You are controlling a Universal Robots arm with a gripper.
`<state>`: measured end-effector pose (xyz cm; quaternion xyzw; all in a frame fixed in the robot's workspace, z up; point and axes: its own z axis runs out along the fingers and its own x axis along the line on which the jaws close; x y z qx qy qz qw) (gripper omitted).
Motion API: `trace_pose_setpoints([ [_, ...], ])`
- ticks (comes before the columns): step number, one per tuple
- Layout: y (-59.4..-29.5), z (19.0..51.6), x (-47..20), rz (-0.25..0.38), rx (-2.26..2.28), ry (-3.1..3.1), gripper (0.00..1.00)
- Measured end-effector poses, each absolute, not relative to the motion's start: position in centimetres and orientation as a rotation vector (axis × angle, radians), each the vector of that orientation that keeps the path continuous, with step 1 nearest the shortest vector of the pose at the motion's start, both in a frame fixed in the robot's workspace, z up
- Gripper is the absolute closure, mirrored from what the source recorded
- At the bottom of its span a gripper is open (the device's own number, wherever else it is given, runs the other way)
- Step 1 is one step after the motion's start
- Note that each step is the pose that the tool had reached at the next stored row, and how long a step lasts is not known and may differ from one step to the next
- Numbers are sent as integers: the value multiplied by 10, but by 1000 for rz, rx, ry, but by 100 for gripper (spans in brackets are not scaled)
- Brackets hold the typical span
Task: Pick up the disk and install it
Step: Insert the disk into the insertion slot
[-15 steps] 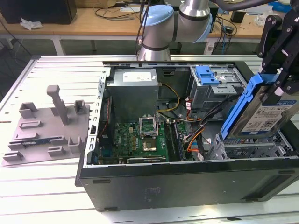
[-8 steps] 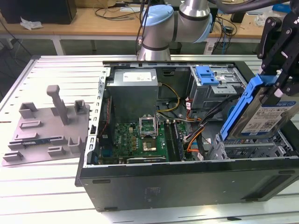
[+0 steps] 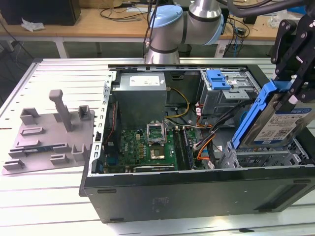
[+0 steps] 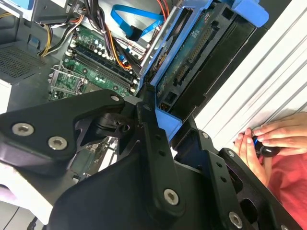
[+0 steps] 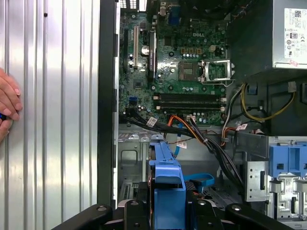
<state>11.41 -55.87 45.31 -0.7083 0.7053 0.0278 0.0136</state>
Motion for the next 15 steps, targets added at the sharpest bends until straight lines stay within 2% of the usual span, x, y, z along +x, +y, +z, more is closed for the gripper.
trace_pose_setpoints([
  [15,-559,445,114,87,-2206,2197,63],
])
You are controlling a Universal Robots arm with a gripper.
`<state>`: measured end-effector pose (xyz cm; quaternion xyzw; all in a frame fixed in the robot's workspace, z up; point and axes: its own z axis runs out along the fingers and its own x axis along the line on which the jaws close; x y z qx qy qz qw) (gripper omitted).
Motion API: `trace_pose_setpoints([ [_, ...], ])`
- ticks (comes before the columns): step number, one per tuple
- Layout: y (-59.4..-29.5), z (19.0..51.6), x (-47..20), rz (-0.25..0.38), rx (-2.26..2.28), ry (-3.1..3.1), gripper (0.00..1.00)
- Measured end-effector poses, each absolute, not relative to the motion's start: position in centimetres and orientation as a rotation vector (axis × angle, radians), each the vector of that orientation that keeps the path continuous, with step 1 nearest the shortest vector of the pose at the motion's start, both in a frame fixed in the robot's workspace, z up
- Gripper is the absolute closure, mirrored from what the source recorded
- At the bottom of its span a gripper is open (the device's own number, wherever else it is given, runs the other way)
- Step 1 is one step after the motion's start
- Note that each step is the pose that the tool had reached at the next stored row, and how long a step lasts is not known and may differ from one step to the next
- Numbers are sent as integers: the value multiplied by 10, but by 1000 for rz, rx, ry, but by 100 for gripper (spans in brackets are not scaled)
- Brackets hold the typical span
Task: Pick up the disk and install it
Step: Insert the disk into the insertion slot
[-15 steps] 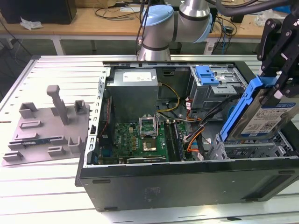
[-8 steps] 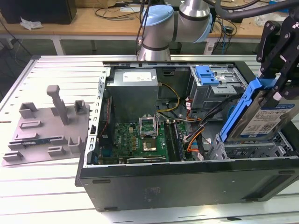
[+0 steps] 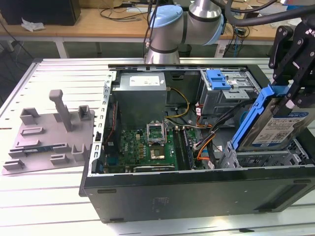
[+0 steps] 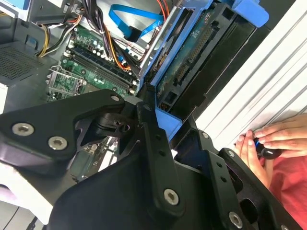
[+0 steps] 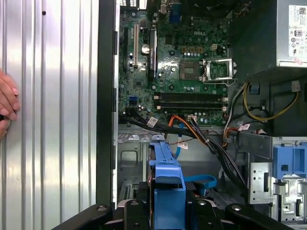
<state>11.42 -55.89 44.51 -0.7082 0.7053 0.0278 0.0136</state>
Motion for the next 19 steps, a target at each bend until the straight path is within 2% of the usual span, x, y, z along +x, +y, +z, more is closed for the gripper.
trace_pose_setpoints([
  [19,-559,434,114,87,-2206,2197,63],
])
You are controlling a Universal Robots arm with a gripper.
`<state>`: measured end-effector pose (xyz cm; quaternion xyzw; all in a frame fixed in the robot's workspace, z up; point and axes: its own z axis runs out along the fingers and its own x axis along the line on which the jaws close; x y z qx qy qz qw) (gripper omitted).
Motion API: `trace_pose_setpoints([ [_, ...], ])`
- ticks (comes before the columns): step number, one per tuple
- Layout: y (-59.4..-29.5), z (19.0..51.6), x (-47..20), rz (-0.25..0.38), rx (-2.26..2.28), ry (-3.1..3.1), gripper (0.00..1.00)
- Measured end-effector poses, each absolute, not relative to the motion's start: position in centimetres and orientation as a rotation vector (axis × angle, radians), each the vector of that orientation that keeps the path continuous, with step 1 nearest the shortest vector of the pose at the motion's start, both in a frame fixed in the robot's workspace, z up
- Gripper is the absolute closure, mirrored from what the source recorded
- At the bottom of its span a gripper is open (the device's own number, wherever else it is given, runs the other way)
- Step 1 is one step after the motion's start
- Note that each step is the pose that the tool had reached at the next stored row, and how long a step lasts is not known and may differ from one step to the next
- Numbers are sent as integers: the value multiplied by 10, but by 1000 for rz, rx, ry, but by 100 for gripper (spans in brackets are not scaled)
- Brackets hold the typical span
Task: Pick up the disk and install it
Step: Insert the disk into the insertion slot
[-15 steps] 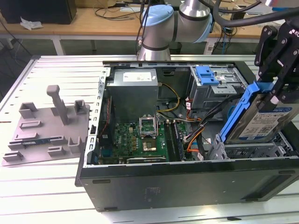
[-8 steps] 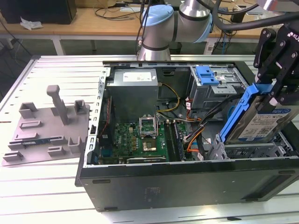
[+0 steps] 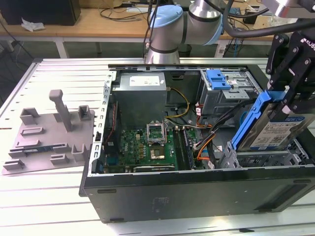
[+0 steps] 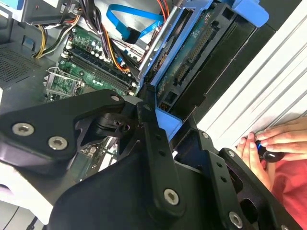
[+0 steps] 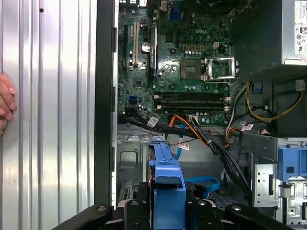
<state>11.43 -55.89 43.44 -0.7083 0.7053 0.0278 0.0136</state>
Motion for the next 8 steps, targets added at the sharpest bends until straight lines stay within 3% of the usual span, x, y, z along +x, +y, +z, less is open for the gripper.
trace_pose_setpoints([
  [8,-559,430,114,87,-2206,2197,63],
])
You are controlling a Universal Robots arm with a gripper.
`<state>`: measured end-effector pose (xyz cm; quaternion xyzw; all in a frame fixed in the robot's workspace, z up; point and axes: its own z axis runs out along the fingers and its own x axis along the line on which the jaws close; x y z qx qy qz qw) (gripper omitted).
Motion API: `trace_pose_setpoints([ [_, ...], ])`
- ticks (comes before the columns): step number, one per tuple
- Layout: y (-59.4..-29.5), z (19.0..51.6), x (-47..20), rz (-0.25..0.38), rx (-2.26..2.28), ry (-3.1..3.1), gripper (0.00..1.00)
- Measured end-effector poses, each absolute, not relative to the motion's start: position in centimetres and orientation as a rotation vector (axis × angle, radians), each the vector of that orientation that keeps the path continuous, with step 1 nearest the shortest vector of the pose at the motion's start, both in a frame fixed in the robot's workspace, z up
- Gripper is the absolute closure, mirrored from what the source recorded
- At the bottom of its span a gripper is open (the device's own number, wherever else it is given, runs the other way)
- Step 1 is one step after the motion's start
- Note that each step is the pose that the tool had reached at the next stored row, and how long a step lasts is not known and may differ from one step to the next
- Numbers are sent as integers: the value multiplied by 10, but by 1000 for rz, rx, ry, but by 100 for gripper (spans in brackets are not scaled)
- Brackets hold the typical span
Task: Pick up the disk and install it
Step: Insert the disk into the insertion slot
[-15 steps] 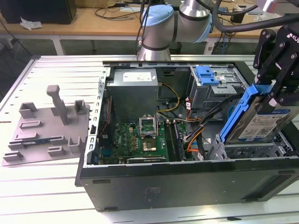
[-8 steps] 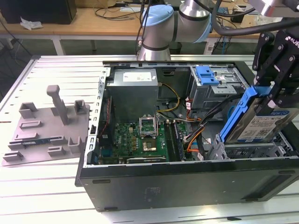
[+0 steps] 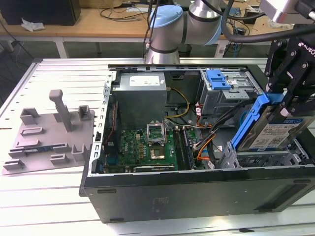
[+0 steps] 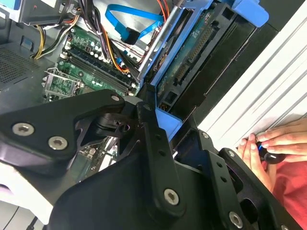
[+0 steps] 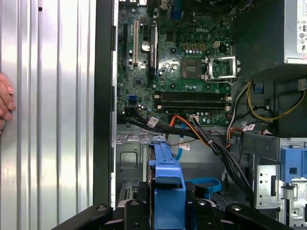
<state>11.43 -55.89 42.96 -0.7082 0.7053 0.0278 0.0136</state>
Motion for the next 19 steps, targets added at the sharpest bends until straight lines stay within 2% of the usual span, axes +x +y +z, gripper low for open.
trace_pose_setpoints([
  [19,-559,414,114,87,-2206,2197,63],
])
